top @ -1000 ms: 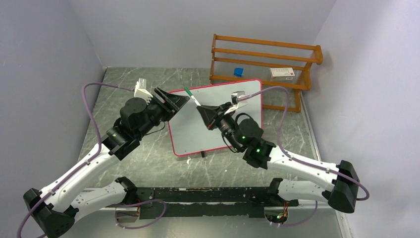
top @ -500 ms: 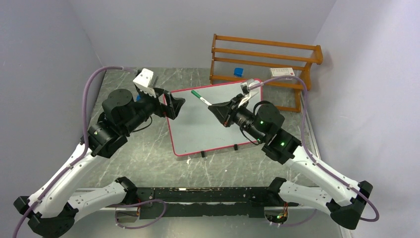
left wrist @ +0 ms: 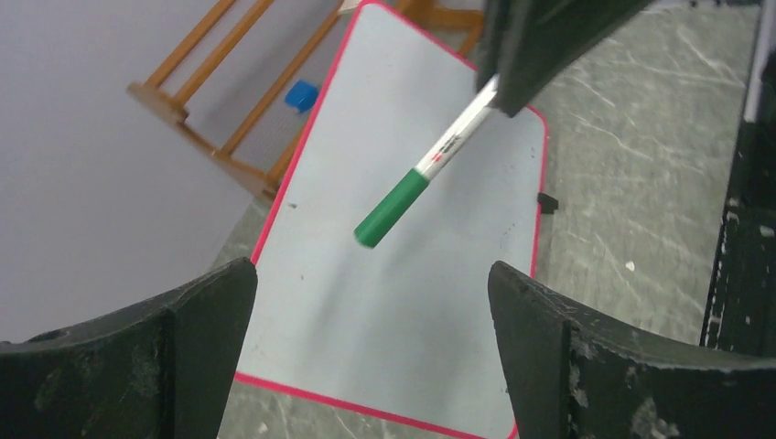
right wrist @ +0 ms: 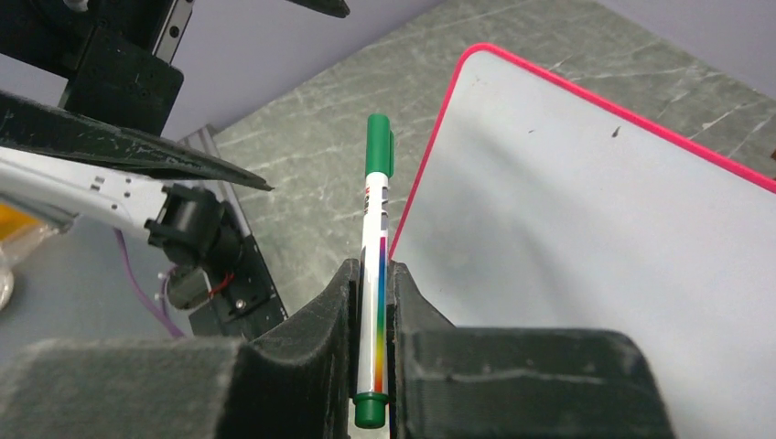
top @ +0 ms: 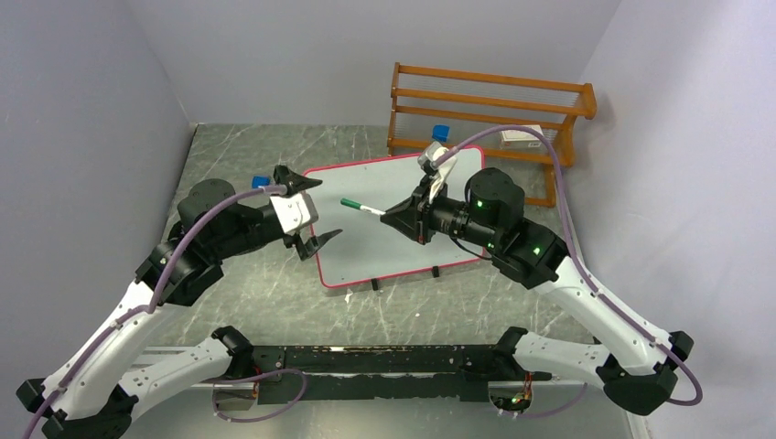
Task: Write a sentence on the whiteboard
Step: Open the whiteboard marker at the center of the board.
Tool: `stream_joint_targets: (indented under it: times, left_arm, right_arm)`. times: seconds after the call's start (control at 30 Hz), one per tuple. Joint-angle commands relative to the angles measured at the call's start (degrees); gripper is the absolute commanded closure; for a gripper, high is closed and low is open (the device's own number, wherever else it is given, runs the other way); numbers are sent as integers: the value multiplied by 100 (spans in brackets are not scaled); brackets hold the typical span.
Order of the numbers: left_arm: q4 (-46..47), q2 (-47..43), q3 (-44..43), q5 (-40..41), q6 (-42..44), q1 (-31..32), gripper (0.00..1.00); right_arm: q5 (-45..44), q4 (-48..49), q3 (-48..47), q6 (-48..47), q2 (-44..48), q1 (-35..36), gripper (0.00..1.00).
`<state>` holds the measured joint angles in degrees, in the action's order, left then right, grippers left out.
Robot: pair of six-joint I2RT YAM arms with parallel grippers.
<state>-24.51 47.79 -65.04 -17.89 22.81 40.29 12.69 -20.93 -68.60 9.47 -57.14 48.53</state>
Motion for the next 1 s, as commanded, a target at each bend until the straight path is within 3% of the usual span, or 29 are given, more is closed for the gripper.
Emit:
stream_joint_targets:
  times: [0.0, 0.3, 0.6, 0.87, 0.97]
  left_arm:
    - [-118, -45, 30, -1129, 1108, 39, 0]
    - [-410, 465, -168, -1603, 1194, 41, 22]
    - [-637, 744, -323, -1709, 1177, 58, 57]
    - [-638, 822, -240, -1839, 1092, 65, 62]
    - [-713, 871, -264, -1825, 1134, 66, 68]
  right_arm:
    - [504, -517, -309, -377, -102, -41, 100]
    - [1014, -604, -452, -589, -261, -39, 100]
    - [1154, -599, -431, -664, -271, -38, 100]
    - [1408, -356, -317, -545, -353, -40, 100]
    - [1451, -314, -317, -520, -370, -37, 100]
